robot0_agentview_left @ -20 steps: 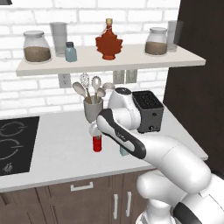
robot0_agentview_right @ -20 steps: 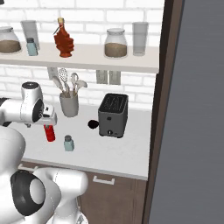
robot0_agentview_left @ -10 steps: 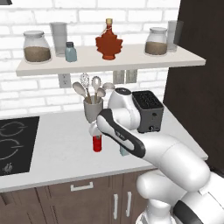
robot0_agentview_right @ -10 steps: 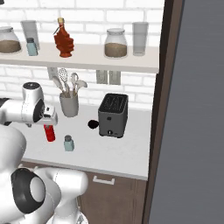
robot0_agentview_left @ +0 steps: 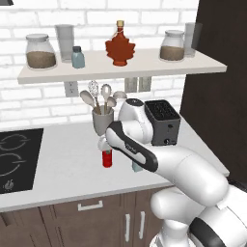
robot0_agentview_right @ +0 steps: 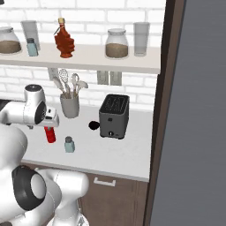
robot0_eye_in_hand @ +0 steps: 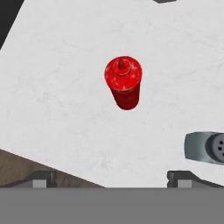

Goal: Put the shaker and condiment bottle from the counter next to their counterparts in the cabinet.

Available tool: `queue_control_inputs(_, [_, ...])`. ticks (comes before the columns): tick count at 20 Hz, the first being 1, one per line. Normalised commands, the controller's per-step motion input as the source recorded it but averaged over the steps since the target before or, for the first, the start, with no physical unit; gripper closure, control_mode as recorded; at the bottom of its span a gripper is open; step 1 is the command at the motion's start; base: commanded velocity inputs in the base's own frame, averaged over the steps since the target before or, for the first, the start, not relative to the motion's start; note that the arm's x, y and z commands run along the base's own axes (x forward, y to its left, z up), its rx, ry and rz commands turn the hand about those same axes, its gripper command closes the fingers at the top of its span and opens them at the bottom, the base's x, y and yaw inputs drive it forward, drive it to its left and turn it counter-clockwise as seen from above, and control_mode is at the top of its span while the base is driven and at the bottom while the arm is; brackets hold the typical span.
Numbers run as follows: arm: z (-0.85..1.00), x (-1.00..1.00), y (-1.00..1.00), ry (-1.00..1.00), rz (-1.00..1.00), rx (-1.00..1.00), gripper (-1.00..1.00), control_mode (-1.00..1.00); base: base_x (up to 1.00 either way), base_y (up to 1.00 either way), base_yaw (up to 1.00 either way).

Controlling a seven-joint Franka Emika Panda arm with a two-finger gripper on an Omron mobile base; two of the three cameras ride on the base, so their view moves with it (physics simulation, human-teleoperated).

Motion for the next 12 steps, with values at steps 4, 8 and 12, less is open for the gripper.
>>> queue_control_inputs(4, [-0.07, 0.09, 0.00, 0.00, 0.00, 0.00, -1.00, -1.00, 0.00, 0.00, 0.00])
queue_control_inputs(8, [-0.04, 0.07, 0.00, 0.00, 0.00, 0.00, -1.00, -1.00, 0.00, 0.00, 0.00])
queue_control_inputs(12, [0.00, 0.08, 0.01, 0.00, 0.00, 0.00, -1.00, -1.00, 0.00, 0.00, 0.00])
